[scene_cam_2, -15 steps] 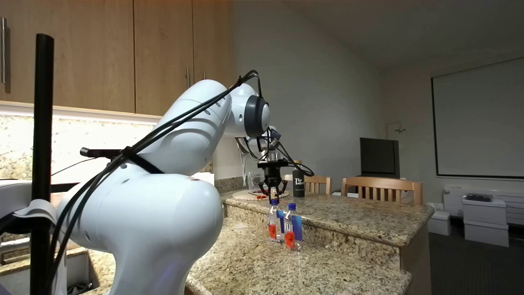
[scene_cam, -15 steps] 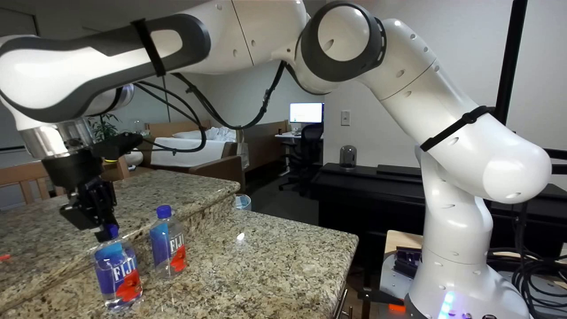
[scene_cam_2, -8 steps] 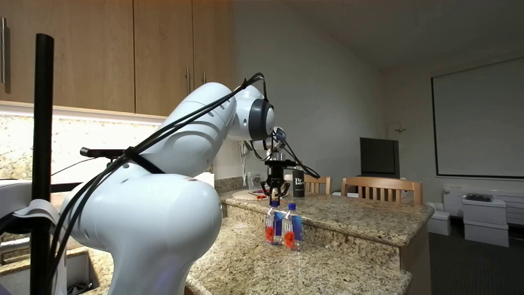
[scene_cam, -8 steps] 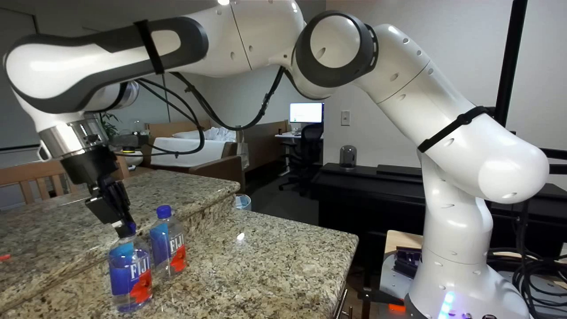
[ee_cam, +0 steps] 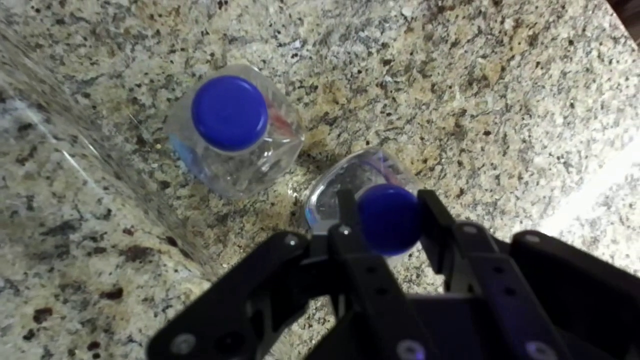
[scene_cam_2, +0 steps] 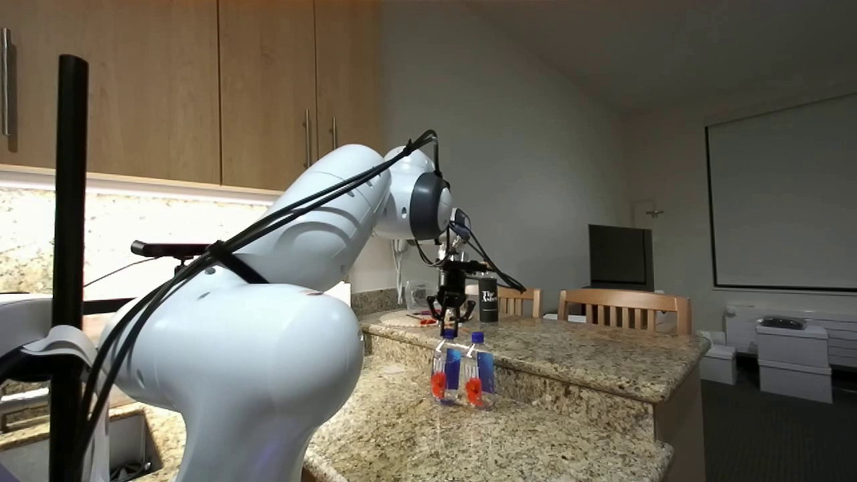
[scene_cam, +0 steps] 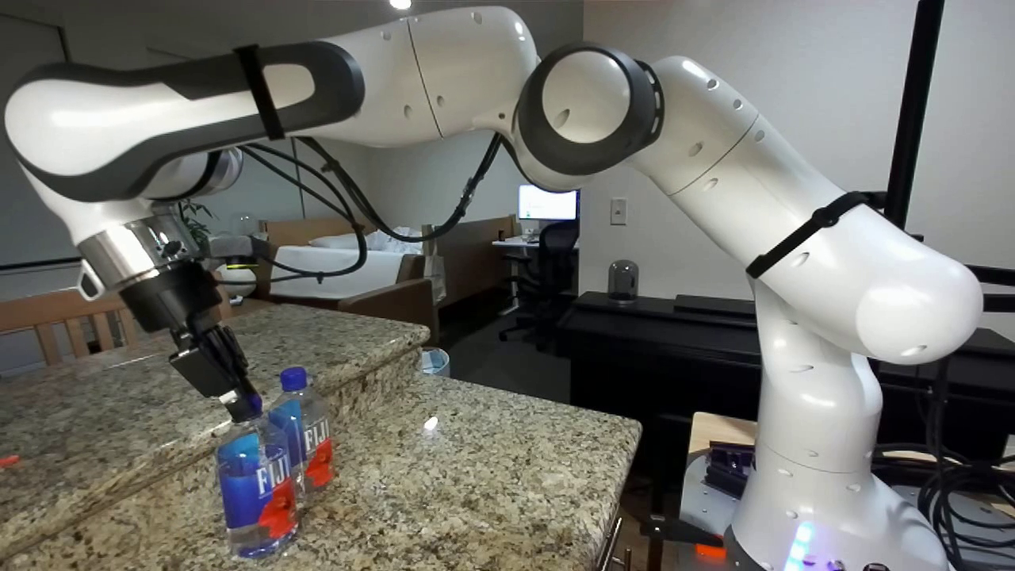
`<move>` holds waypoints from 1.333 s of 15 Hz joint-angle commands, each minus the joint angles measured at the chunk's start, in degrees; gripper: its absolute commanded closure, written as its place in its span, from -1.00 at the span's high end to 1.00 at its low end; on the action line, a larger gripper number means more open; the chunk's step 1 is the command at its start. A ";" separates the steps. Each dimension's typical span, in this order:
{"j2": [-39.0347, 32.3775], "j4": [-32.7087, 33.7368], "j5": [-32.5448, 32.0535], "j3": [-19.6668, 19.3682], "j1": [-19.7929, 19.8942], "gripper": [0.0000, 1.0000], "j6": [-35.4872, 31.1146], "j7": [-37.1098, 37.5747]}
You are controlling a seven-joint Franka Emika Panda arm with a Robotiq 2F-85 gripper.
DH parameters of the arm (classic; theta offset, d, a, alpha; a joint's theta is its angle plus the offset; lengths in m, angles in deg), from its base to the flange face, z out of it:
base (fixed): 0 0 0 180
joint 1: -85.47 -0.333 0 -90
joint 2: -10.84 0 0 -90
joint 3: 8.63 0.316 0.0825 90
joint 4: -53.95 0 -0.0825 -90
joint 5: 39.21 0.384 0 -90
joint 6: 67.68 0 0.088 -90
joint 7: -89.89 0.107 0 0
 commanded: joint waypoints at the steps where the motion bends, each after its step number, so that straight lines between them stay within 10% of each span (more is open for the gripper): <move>1: -1.37 3.38 -0.70 -0.15 -0.68 -0.83 1.59 -0.61; 20: -1.62 8.10 -3.11 -1.51 -2.51 -0.83 3.32 0.23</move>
